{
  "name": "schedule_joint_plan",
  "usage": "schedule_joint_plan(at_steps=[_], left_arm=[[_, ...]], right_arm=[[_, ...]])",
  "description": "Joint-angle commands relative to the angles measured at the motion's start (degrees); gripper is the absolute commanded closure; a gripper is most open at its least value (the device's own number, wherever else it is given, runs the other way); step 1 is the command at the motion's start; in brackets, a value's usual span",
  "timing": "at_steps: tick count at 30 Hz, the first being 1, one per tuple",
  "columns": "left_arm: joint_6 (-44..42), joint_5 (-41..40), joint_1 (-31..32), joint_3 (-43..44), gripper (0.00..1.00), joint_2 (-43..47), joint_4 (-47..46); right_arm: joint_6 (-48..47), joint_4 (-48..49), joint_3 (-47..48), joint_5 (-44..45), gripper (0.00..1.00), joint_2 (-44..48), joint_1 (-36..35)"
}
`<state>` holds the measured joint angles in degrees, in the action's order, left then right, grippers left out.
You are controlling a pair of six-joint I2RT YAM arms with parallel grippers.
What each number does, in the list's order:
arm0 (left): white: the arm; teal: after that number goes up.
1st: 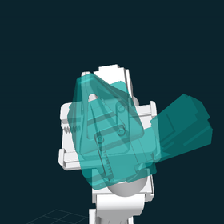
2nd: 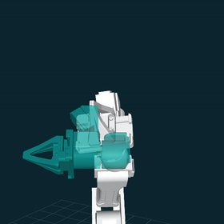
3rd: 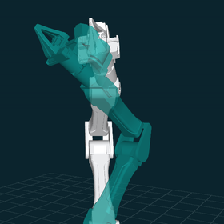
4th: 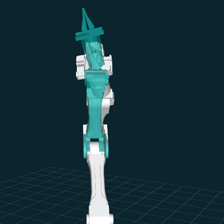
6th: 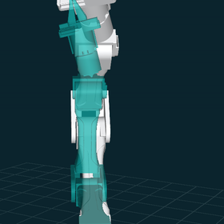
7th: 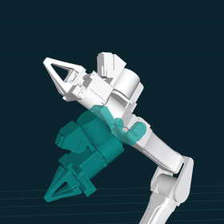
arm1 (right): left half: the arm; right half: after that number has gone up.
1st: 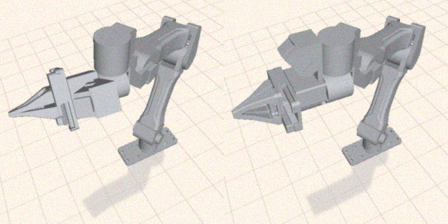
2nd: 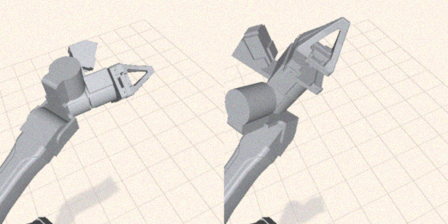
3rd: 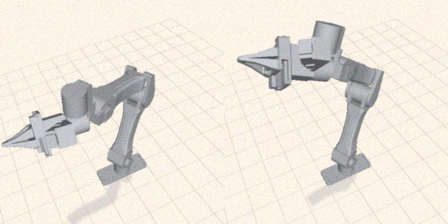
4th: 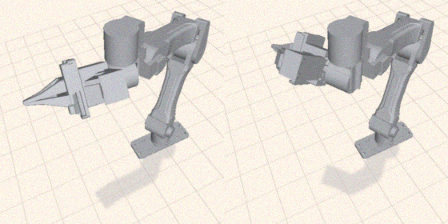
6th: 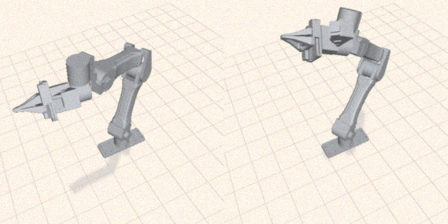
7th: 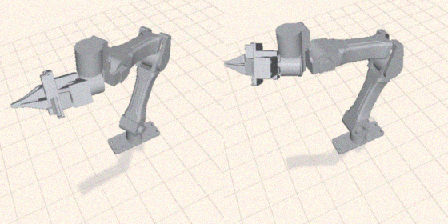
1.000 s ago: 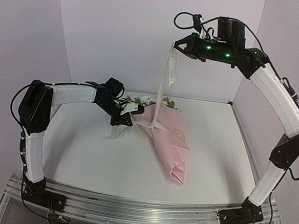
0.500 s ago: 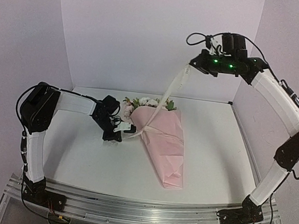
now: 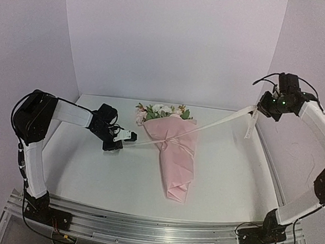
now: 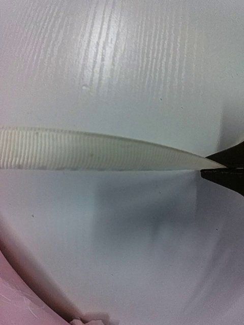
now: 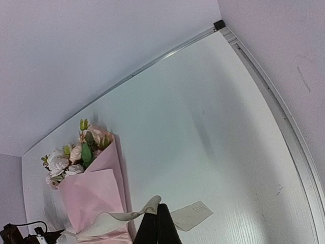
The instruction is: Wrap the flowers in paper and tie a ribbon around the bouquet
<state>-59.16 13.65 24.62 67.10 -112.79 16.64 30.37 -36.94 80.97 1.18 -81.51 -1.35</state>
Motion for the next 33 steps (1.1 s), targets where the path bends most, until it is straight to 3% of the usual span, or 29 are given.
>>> schedule_joint_plan(at_steps=[1,10,33], left_arm=[[-2.27,-7.33,-9.2,-2.88,1.0,-1.51,1.79],[-5.18,-8.18,-19.26,-2.39,1.0,-2.22,-0.55],[-6.05,-7.94,-21.5,-1.57,1.0,-2.38,-1.53]], right_arm=[[1.17,0.01,-6.83,0.74,1.0,2.33,5.8],[0.1,-0.43,-17.3,-4.02,1.0,1.61,14.31],[-5.41,-1.91,-23.87,-11.92,1.0,-6.49,27.36]])
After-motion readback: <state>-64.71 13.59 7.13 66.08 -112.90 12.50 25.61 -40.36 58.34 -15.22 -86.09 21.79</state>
